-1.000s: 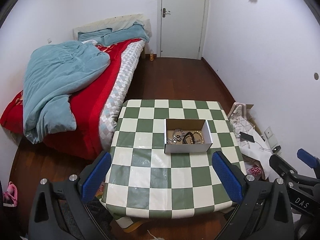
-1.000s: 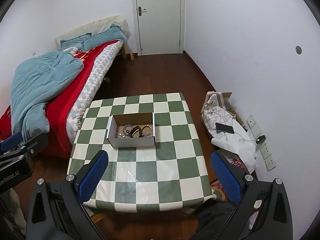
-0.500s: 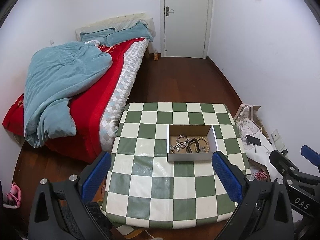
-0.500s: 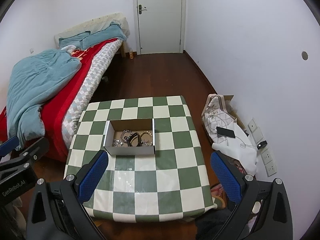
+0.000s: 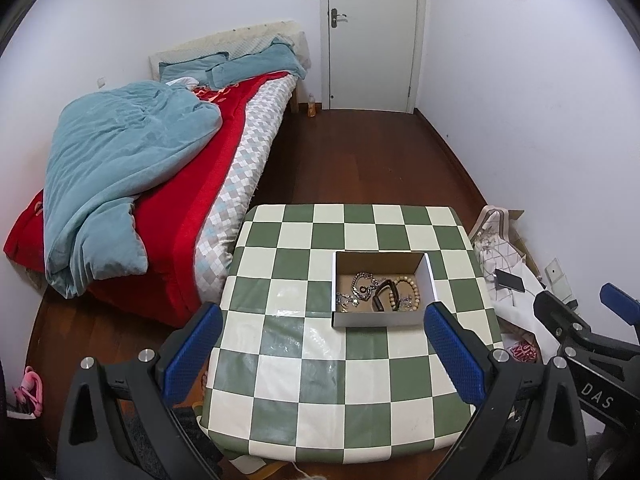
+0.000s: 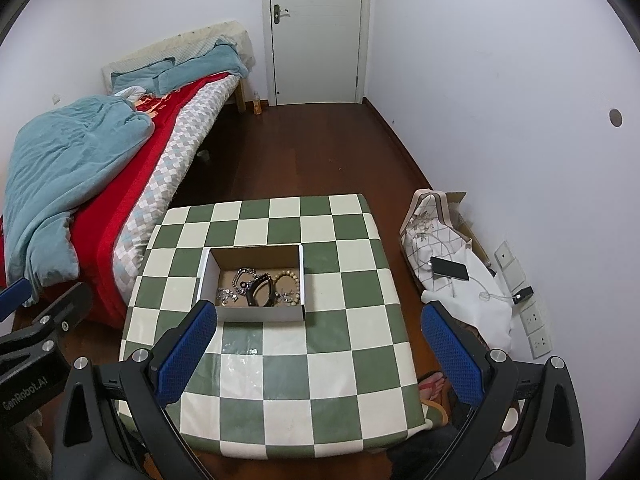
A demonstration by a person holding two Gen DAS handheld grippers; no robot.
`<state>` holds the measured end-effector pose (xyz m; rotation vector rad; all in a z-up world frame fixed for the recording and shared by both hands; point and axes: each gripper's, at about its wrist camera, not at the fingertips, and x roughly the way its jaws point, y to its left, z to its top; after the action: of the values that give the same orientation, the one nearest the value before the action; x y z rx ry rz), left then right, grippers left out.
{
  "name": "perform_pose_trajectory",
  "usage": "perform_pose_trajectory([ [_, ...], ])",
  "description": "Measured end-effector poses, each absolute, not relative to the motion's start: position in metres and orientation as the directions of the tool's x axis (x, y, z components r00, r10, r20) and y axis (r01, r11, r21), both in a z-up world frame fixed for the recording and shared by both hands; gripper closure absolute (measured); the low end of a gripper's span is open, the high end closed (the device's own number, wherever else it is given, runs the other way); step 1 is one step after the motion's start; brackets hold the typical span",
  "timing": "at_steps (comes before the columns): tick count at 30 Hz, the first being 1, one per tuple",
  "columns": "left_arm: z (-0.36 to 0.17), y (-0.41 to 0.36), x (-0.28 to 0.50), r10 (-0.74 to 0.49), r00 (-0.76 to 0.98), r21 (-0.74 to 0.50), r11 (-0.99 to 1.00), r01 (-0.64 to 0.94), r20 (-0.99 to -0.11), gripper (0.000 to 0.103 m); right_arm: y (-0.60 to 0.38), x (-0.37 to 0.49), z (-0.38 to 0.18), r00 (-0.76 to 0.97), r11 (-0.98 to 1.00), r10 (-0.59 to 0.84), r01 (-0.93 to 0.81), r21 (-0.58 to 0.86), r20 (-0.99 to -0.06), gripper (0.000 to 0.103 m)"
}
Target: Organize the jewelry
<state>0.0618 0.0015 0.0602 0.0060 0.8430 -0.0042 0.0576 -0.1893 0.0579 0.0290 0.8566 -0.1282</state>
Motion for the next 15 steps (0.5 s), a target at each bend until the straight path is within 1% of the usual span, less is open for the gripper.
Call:
perform_pose_trajectory([
  [15, 0.0625, 0.0054, 0.0615, 0.019, 0.675, 0.012, 1.0, -0.015, -0.738, 0.0, -0.1869, 0.0624, 0.0602, 0.649, 0.994, -0.094, 0.11, -0.03, -0.755, 0.0],
])
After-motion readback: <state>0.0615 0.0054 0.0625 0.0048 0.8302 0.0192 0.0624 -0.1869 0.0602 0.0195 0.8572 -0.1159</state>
